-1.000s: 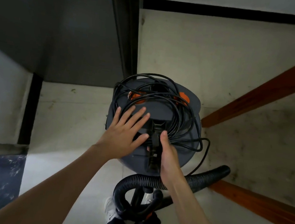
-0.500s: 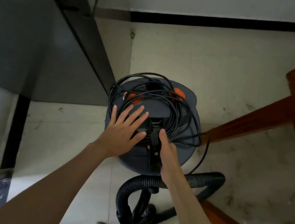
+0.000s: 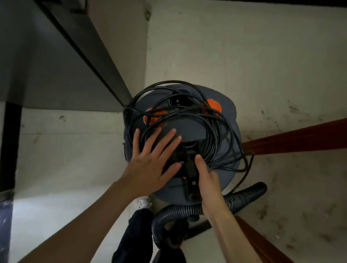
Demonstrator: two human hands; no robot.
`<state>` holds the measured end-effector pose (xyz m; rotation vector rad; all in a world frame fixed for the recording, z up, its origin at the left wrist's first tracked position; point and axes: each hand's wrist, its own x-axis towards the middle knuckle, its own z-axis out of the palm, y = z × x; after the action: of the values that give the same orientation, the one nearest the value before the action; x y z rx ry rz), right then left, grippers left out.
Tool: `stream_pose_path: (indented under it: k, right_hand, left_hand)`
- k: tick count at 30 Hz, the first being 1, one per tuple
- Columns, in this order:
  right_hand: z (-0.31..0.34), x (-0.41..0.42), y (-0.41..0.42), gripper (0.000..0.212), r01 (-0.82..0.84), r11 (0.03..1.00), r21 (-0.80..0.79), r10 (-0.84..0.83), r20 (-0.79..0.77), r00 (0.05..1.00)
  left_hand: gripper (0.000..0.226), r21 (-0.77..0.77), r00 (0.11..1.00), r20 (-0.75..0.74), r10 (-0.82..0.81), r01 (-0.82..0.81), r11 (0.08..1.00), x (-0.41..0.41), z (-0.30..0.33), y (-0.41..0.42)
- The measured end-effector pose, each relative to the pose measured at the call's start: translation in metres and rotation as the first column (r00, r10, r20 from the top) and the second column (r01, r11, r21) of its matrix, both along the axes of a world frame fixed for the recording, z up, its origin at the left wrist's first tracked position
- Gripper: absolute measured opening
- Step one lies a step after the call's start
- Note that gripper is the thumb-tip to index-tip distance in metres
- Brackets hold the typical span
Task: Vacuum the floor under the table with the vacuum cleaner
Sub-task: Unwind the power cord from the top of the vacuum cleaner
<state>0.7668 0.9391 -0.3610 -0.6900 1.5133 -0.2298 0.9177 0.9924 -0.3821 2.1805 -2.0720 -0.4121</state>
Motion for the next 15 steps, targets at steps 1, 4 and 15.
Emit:
stream_pose_path:
  k: [1, 4, 15]
  right_hand:
    - [0.000, -0.001, 0.001, 0.031, -0.012, 1.000, 0.003, 0.012, -0.002, 1.000]
    - [0.004, -0.001, -0.003, 0.030, -0.042, 0.999, -0.008, 0.042, 0.022, 0.999]
    - [0.013, -0.013, 0.019, 0.023, 0.095, 0.994, -0.052, -0.088, 0.136, 0.987]
  left_hand:
    - [0.061, 0.000, 1.000, -0.001, -0.003, 0.003, 1.000, 0.000, 0.000, 0.000]
    - [0.062, 0.020, 1.000, 0.004, -0.004, 0.004, 1.000, 0.000, 0.001, 0.001]
    - [0.059, 0.045, 0.995, 0.104, 0.002, -0.007, 0.999, -0.023, 0.000, 0.016]
